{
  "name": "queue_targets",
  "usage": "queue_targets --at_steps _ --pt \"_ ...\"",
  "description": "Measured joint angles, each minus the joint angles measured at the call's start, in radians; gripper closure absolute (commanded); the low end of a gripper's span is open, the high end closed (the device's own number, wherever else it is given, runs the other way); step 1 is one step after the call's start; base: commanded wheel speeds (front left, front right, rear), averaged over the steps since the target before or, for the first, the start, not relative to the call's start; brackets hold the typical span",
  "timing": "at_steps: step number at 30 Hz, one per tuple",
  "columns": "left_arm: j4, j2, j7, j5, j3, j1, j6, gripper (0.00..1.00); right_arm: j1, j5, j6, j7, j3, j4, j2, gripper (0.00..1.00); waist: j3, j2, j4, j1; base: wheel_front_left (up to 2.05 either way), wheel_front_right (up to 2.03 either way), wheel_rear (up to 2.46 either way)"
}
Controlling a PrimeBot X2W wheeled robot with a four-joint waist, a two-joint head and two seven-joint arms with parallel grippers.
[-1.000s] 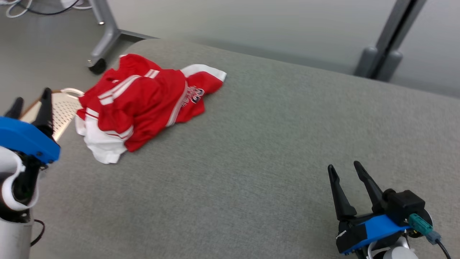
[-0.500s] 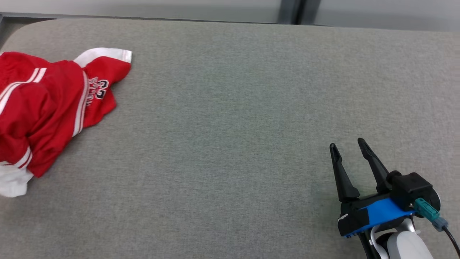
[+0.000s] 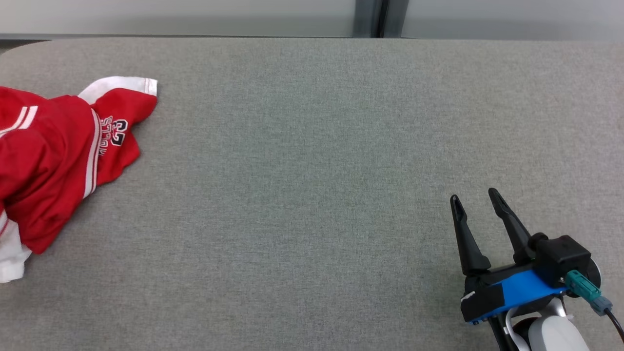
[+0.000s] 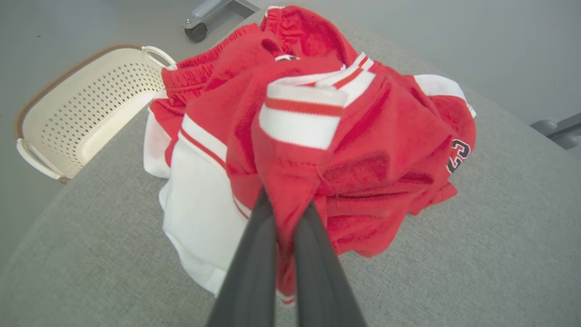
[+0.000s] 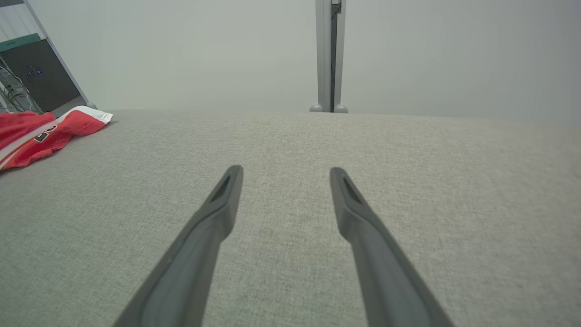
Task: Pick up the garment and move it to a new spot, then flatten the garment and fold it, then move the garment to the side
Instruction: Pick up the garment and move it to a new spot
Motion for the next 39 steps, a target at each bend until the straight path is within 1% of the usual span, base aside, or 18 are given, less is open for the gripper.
queue_targets --at_steps 1,3,6,9,11,14,16,17,21,25,29,34,39 --pt "-0.005 0.011 -0.013 0.011 -0.004 -0.009 -0.012 1.0 0.003 0.002 0.0 0.0 0.0 0.003 0.0 0.0 -0.011 0.0 0.003 0.0 0.0 0.0 0.0" --pt "-0.051 0.028 -0.027 0.03 -0.017 -0.034 -0.022 1.0 0.007 0.012 0.0 -0.005 0.001 0.014 0.0 0.0 -0.037 0.0 0.01 0.0001 0.0 0.0 0.0" --pt "-0.117 0.071 -0.023 0.053 -0.034 -0.055 -0.053 1.0 0.017 0.04 0.0 -0.019 0.004 0.034 0.0 0.0 -0.082 -0.0001 0.012 -0.0001 0.0 0.0 0.0" --pt "-0.157 0.125 -0.022 0.069 -0.045 -0.112 -0.103 1.0 0.032 0.068 0.0 -0.036 0.002 0.063 0.0 0.0 -0.126 -0.0003 0.011 -0.0002 0.0 0.0 0.0" --pt "-0.187 0.132 -0.017 0.072 -0.064 -0.158 -0.117 1.0 0.039 0.089 0.0 -0.046 0.004 0.084 0.0 0.0 -0.157 -0.0004 0.008 -0.0002 0.0 0.0 0.0" --pt "-0.234 0.123 -0.002 0.078 -0.1 -0.239 -0.137 1.0 0.053 0.107 0.0 -0.061 0.002 0.11 0.0 0.0 -0.195 -0.0004 -0.006 -0.0002 0.0 0.0 0.0" --pt "-0.265 0.105 0.002 0.086 -0.132 -0.306 -0.144 1.0 0.055 0.112 0.0 -0.067 0.001 0.124 0.0 0.0 -0.216 -0.0004 -0.019 -0.0001 0.0 0.0 0.0" --pt "-0.289 0.087 0.005 0.096 -0.151 -0.335 -0.142 1.0 0.059 0.114 0.0 -0.071 -0.003 0.13 0.0 0.0 -0.227 -0.0003 -0.025 -0.0001 0.0 0.0 0.0" --pt "-0.343 -0.003 0.024 0.092 -0.222 -0.433 -0.138 1.0 0.067 0.115 0.0 -0.076 -0.008 0.141 0.0 0.0 -0.258 -0.0004 -0.066 -0.0001 0.0 0.0 0.0" --pt "-0.35 -0.087 0.04 0.078 -0.279 -0.516 -0.137 1.0 0.067 0.115 0.0 -0.078 -0.006 0.146 0.0 0.0 -0.272 -0.0004 -0.122 0.0 0.0 0.0 0.0" --pt "-0.337 -0.135 0.046 0.08 -0.323 -0.576 -0.141 1.0 0.067 0.124 0.0 -0.079 0.01 0.149 0.0 0.0 -0.275 -0.0004 -0.187 0.0 0.0 0.0 0.0" --pt "-0.291 -0.189 0.053 0.077 -0.38 -0.574 -0.156 1.0 0.067 0.146 0.0 -0.081 0.019 0.157 0.0 0.0 -0.267 -0.0004 -0.254 0.0001 0.0 0.0 0.0" --pt "-0.233 -0.244 0.018 0.066 -0.421 -0.502 -0.167 1.0 0.051 0.151 0.0 -0.088 0.022 0.158 0.0 0.0 -0.247 -0.0003 -0.3 0.0001 0.0 0.0 0.0"
